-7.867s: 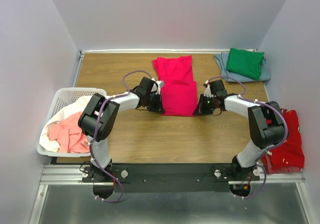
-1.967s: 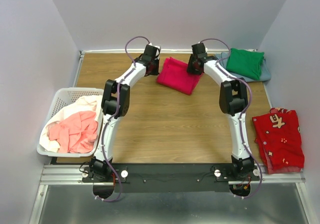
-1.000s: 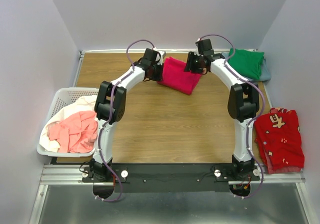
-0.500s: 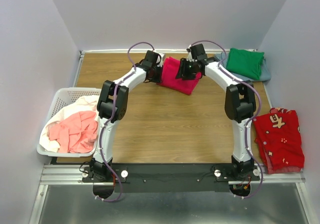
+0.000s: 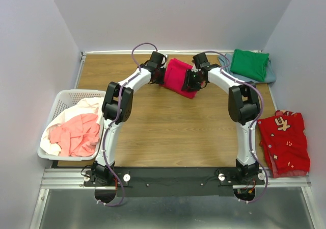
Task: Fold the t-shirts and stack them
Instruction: Fold the tshirt
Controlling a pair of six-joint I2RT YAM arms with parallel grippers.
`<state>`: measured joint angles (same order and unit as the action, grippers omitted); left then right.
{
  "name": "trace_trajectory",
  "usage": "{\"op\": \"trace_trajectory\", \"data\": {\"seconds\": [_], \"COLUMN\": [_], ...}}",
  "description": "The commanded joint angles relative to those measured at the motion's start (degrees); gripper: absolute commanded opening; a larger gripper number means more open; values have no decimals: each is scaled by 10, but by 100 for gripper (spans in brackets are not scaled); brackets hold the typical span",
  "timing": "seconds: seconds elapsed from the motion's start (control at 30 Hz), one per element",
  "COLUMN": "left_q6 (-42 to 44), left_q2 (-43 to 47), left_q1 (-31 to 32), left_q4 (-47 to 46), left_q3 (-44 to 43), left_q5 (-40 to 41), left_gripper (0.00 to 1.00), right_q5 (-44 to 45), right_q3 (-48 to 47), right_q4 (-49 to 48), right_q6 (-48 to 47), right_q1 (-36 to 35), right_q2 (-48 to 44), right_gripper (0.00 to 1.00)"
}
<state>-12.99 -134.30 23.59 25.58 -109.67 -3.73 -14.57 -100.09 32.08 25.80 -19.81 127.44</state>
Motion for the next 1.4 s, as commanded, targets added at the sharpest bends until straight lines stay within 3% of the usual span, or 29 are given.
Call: {"op": "trace_trajectory", "data": {"seconds": [0.0,0.37,0.9,1.17,1.37], "left_q6": [-5,-8,2,13,24], "left_q2": [-35,-68,-58,55,119], "left_q1": [-2,-1,2,3,8], "left_q4": [46,93,108,84,64], "left_q3": [-24,-49,-45,8,-4], "left_q5": [72,127,146,119,100], "left_gripper": [29,29,28,24,24], "right_q5": [78,164,190,183,166], "right_q3": [7,31,42,16,-33], "right_q4": [103,162,170,170,168], "right_q6": [6,-21,-36,-36,-44], "right_q1": [0,8,42,42,42], "right_q2": [28,7,-16,-40,-66], "right_gripper": [49,49,48,47,47]}}
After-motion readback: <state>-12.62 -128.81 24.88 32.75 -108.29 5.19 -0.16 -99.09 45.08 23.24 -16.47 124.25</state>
